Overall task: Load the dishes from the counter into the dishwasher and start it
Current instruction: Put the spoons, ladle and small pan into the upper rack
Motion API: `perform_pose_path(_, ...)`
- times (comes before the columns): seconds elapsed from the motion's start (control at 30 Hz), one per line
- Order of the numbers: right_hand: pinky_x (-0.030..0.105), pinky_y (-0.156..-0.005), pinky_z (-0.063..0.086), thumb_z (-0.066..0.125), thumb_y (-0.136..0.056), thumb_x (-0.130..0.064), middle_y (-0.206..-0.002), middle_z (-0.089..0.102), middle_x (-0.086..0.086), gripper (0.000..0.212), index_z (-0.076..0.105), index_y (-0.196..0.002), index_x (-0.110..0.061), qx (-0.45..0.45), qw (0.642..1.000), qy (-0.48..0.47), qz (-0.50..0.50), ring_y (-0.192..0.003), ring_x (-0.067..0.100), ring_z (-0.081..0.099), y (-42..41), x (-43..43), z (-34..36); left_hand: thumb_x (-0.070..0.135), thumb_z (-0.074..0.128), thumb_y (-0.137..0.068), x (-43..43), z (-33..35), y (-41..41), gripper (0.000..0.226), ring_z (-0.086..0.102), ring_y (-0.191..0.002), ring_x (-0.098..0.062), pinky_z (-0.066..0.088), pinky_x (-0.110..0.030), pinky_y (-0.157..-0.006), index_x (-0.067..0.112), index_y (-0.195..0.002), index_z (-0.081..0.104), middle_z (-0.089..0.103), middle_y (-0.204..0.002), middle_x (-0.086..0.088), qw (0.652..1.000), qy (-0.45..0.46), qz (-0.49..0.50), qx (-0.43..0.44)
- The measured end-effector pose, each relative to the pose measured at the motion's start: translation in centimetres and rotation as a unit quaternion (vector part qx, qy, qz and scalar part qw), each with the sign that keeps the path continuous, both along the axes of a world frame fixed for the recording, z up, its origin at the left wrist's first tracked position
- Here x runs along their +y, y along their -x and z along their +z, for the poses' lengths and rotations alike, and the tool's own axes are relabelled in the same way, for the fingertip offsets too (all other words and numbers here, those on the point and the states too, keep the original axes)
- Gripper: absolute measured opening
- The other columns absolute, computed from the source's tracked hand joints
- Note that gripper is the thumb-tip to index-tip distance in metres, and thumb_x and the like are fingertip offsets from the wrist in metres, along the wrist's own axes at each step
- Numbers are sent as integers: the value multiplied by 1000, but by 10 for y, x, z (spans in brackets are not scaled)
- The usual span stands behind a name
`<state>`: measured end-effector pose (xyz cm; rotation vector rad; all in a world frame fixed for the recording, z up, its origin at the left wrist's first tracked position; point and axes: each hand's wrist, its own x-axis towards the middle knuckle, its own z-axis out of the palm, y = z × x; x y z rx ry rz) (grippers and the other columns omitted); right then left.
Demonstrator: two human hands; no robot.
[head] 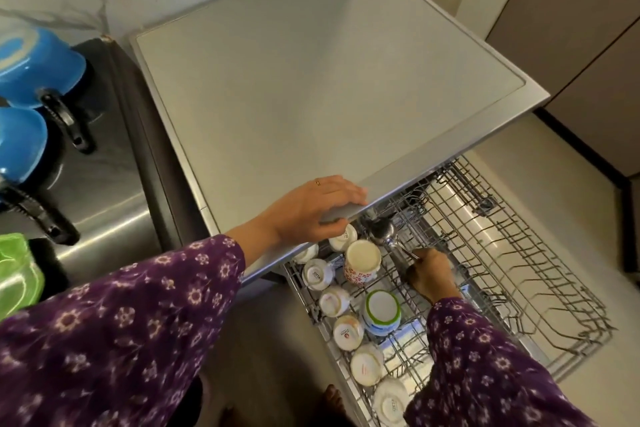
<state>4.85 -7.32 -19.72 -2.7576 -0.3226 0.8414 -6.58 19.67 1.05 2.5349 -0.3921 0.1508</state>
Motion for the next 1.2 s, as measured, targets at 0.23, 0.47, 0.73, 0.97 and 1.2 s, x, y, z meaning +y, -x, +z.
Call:
perform_pose_path(0.23,29,-73,56,54,-93,-15,-103,65,10,30,56,-123,-12,-36,999,19,-17,-78,17,61,23,2,19,18,60,-87,-1,1,2,36,53,-120,-13,25,-32,-116,10,-122,61,61,-127,-1,1000,-6,7,4)
perform_pose_path(0.47,27,-61,59,54,-89,-4,-119,61,7,39,55,-126,-16,-55,982,-143,-114,-68,11,66,57,11,81,25,58,-87,-1,4,4,38,50,-121,-11,15,-25,-117,15,-124,60,60,-128,2,1000,-26,11,8)
perform_pose_path(0.73,24,-80,50,57,-89,-9,-97,68,0,19,69,-103,-12,-202,945,-256,-11,-85,11,60,153,60,192,34,49,-90,-11,18,38,28,63,-91,-24,48,-35,-84,13,-100,64,68,-99,-4,983,-153,81,-67)
perform_pose_path(0.97,28,-77,50,60,-85,-4,-90,70,1,17,71,-95,-13,-217,910,-343,86,-82,15,62,240,135,254,18,58,-83,32,61,189,32,61,-104,-26,50,-35,-86,10,-113,63,65,-113,-6,961,-21,252,-111)
perform_pose_path(1.2,5,-75,40,63,-81,-1,-84,65,-4,16,71,-89,-13,-168,852,-434,240,-79,1,56,358,284,302,20,60,-80,159,116,391,25,57,-95,-20,39,-25,-82,13,-104,62,65,-102,-3,875,-20,457,-158)
